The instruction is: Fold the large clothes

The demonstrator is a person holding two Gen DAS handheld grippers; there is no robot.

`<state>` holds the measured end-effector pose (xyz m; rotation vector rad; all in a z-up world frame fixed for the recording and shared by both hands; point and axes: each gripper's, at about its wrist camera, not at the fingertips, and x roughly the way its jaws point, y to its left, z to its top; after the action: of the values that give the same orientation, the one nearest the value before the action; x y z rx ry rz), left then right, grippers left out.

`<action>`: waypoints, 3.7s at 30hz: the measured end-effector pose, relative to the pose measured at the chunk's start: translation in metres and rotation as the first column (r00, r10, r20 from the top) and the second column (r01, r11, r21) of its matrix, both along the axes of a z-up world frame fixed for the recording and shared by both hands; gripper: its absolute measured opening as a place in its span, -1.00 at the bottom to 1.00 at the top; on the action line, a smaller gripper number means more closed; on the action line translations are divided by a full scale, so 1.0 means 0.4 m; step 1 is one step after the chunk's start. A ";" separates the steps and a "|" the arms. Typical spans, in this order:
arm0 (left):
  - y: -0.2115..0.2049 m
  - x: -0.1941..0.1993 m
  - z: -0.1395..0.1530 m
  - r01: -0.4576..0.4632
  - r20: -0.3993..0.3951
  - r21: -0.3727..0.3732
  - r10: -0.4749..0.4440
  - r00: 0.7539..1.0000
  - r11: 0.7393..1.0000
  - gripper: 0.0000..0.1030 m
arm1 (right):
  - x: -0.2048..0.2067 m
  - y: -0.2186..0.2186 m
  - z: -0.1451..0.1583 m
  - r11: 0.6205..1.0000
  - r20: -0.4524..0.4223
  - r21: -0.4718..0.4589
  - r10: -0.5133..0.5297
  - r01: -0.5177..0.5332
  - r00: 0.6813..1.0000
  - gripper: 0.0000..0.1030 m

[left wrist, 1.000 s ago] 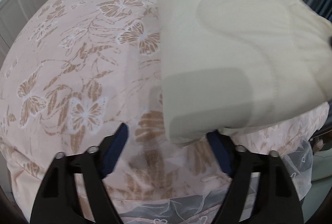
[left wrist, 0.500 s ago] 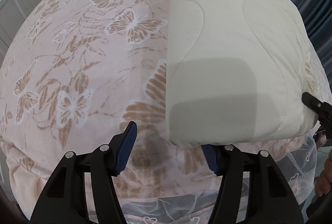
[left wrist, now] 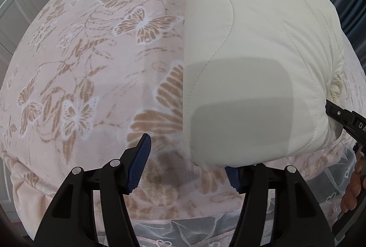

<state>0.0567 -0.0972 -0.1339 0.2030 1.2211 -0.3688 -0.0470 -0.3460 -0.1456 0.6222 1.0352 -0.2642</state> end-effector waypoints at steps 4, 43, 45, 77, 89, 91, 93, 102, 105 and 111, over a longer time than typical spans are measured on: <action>0.022 -0.010 0.032 0.009 0.001 -0.035 -0.009 1.000 0.999 0.11 | -0.018 -0.021 0.019 0.998 0.032 0.062 -0.014 0.012 0.999 -0.62; -0.113 0.197 0.152 -0.052 -0.008 -0.219 0.052 0.999 0.974 0.52 | 0.136 -0.138 0.112 0.990 -0.068 0.032 -0.137 0.139 0.988 -0.34; -0.113 0.206 0.139 -0.069 -0.014 -0.195 0.067 0.998 0.978 0.70 | 0.148 -0.140 0.110 0.994 -0.102 0.009 -0.109 0.110 0.989 -0.22; 0.047 0.213 0.263 -0.028 0.083 -0.218 0.047 0.995 0.976 -0.26 | 0.274 0.118 0.163 0.988 0.055 -0.030 0.155 -0.154 0.986 -0.82; 0.089 0.231 0.162 -0.099 0.080 -0.052 0.103 0.991 0.994 0.25 | 0.254 0.123 0.147 0.993 -0.087 -0.065 0.096 -0.102 0.992 -0.41; 0.091 0.236 0.204 -0.096 0.127 -0.052 0.102 0.987 0.994 0.37 | 0.242 0.119 0.202 0.991 -0.064 -0.099 0.081 -0.088 0.995 -0.41; 0.079 0.247 0.239 -0.090 0.156 -0.051 0.097 0.983 0.995 0.42 | 0.254 0.124 0.242 0.988 -0.049 -0.124 0.091 -0.096 0.995 -0.41; -0.017 0.379 0.252 -0.103 0.176 0.029 0.096 0.980 0.994 0.44 | 0.427 0.136 0.248 0.983 -0.051 -0.129 0.122 -0.127 0.991 -0.28; -0.034 0.408 0.207 -0.111 0.144 0.060 0.101 0.984 0.992 0.44 | 0.461 0.126 0.191 0.988 -0.087 -0.116 0.087 -0.097 0.992 -0.27; -0.041 0.432 0.138 -0.117 0.086 0.060 0.112 0.990 0.991 0.46 | 0.454 0.092 0.124 0.997 -0.058 -0.061 0.039 -0.043 0.998 -0.93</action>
<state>0.2296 -0.1136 -0.0786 0.2012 1.1580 -0.2192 0.1346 -0.3092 -0.0960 0.5388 1.0887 -0.2783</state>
